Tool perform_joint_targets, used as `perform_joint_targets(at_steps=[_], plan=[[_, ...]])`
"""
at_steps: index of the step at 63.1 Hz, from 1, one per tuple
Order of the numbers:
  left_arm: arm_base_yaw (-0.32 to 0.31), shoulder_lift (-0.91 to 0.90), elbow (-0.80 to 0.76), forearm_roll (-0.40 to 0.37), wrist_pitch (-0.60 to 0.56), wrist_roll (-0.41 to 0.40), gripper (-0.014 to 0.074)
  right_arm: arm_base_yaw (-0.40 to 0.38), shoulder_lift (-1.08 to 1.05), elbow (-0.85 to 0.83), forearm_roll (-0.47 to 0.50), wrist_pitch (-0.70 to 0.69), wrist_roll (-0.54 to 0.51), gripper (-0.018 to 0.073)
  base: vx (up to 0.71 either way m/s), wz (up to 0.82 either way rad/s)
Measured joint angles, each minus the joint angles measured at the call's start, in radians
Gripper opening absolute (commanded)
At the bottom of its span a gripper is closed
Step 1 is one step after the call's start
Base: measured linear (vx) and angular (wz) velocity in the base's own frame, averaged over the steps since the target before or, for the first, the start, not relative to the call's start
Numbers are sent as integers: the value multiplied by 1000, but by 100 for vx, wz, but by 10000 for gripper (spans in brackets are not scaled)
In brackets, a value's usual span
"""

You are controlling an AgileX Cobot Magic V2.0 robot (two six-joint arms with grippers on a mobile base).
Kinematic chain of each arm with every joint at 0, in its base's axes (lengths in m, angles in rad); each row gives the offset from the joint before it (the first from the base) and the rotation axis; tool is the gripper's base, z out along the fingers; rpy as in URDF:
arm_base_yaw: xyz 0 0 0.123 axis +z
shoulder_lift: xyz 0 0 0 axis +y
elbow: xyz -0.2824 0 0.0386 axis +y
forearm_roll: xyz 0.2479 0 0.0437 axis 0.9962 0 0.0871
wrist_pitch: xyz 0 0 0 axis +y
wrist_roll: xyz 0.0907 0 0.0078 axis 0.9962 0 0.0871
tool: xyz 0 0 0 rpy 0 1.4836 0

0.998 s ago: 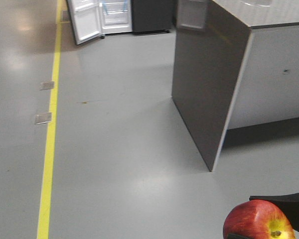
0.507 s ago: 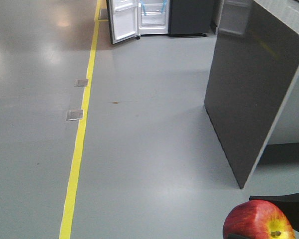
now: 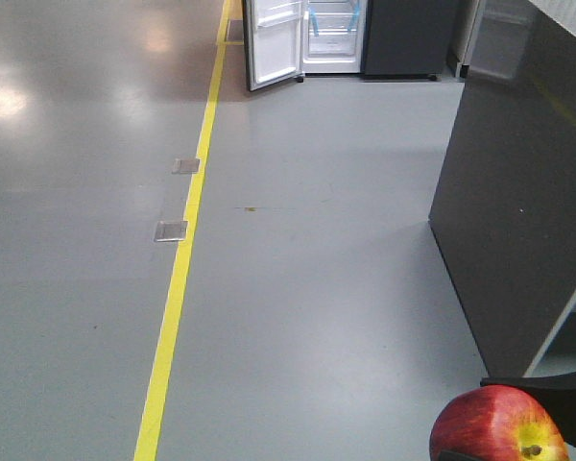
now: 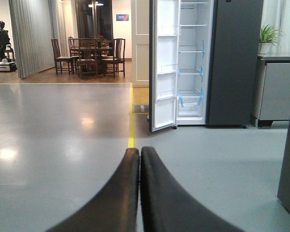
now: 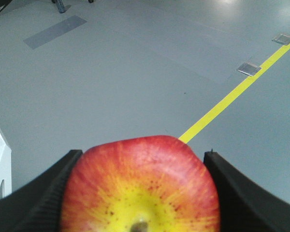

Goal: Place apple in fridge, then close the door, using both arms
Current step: 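Drive toward the open white refrigerator carrying the apple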

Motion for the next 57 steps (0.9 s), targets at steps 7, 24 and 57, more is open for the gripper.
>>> perform_joint_targets(at_steps=[7, 24, 57], plan=[[0, 0, 0, 0, 0, 0, -6, 0, 0, 0, 0, 0, 0, 328, 22, 7], [0, 0, 0, 0, 0, 0, -6, 0, 0, 0, 0, 0, 0, 328, 24, 4], [0, 0, 0, 0, 0, 0, -6, 0, 0, 0, 0, 0, 0, 328, 29, -1]])
